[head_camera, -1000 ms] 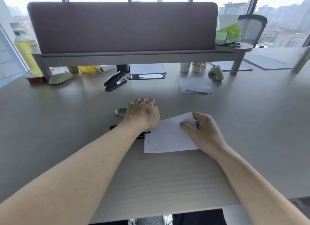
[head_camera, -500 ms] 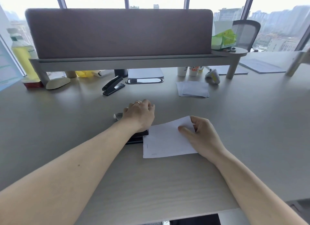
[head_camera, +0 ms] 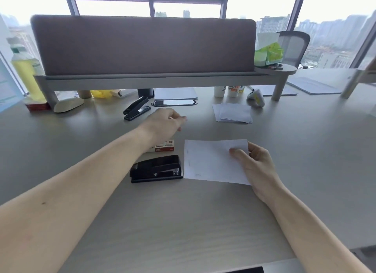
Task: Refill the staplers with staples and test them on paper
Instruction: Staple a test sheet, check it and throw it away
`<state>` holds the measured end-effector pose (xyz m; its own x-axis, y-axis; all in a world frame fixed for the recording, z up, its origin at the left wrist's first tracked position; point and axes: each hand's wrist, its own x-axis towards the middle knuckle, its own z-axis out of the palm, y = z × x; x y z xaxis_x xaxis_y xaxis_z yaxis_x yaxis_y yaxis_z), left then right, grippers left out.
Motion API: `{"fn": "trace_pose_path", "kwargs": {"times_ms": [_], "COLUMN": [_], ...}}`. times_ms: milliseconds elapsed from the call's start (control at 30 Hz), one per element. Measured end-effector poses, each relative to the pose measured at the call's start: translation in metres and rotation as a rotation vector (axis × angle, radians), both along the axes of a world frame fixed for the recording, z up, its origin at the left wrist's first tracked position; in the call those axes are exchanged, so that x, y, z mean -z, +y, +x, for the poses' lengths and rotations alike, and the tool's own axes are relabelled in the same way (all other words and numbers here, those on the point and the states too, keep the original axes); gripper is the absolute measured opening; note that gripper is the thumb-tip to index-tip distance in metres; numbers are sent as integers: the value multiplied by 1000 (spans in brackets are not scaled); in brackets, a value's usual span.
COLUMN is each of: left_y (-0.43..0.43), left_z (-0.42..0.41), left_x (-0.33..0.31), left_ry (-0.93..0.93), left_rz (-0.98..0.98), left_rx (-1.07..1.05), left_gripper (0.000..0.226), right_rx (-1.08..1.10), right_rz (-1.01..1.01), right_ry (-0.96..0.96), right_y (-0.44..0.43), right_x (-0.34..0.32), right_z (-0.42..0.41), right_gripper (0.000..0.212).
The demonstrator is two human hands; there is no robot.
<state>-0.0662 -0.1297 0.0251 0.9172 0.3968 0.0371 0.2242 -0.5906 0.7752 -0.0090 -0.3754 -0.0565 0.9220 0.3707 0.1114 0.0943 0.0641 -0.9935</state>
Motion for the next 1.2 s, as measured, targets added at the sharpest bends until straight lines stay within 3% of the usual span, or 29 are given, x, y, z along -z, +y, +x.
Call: {"fn": "trace_pose_path", "kwargs": {"times_ms": [167,400,700,1067,1200], "left_y": [-15,-21,-3,24,27], "left_z": [-18,-31,-34,-43,-50], "left_x": [9,17,21,26,28], "left_ry": [62,19,19,-61,22], "left_rz": [-150,-246,-207,-166,18], "left_rx": [46,69,89,8,25], "left_gripper": [37,17,21,12,11], "right_rx": [83,81,118,93,85], "right_rz": [69,82,119,45,-34], "right_ry": [23,19,-1,-49,-100], "right_y": [2,3,7,9,10], "right_x": [0,3,5,9,12], "right_z": [2,2,6,9,7], "right_gripper": [22,17,5,14,14]}}
